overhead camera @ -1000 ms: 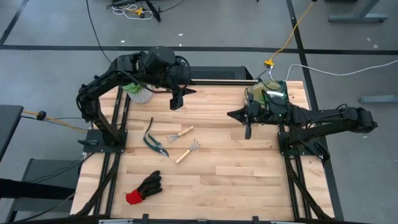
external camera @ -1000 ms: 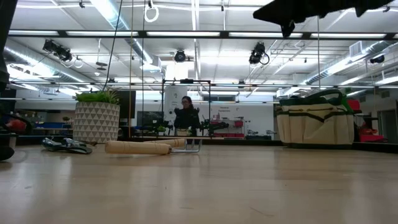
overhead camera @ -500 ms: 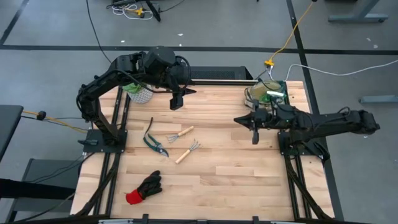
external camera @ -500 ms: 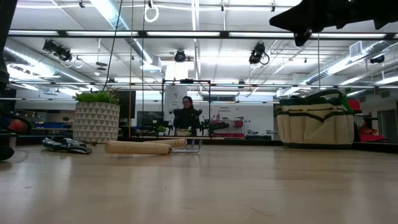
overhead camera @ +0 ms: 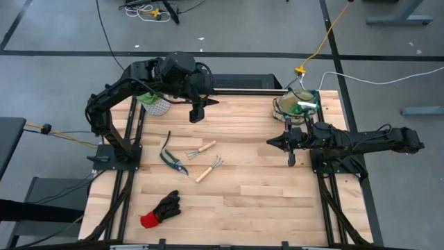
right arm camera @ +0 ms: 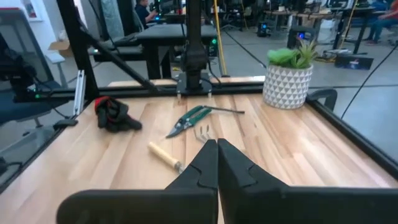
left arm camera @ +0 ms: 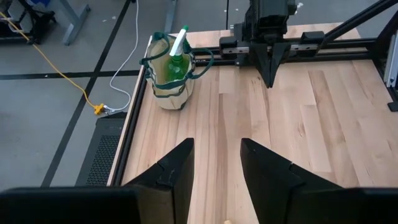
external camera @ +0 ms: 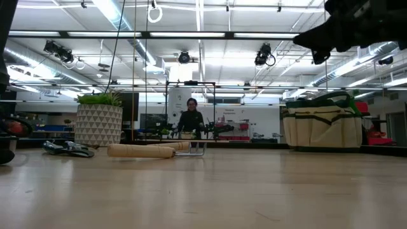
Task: Pick & Place Garden tools in Gardening bag
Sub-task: Put the top brown hand rake into the brown gardening bag
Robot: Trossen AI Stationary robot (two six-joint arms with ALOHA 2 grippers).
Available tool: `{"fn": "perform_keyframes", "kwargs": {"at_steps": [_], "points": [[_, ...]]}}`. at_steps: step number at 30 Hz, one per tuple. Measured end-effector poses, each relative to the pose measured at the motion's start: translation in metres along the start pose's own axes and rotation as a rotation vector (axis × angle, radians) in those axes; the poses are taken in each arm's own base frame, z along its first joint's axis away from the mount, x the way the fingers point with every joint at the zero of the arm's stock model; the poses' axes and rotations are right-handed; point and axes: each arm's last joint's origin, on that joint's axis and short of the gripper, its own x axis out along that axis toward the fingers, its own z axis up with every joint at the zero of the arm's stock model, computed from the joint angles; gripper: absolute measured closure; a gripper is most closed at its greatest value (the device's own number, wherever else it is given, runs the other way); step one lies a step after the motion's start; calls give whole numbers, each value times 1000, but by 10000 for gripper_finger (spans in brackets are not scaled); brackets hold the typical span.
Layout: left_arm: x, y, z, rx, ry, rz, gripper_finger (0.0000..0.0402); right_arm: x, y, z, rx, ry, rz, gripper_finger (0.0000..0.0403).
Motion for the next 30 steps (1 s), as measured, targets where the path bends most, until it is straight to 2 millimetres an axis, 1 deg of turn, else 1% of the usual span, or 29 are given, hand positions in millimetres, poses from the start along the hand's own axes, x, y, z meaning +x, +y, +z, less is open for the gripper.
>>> {"fn": "perform_keyframes", "kwargs": {"at_steps": [11, 20, 24, 30], "points": [[0, 0, 0, 0, -1, 0, 262, -10, 0, -24, -4, 7, -2, 403], [0, 0, 0, 1, -1, 0, 262, -17, -1, -55, 9, 10, 0, 403], [0, 0, 0, 1, -1, 1, 262, -19, 0, -60, 8, -14, 24, 403], [0, 0, 0, 1, -1, 0, 262, -21, 1, -58, 9, -43, 52, 403]]}}
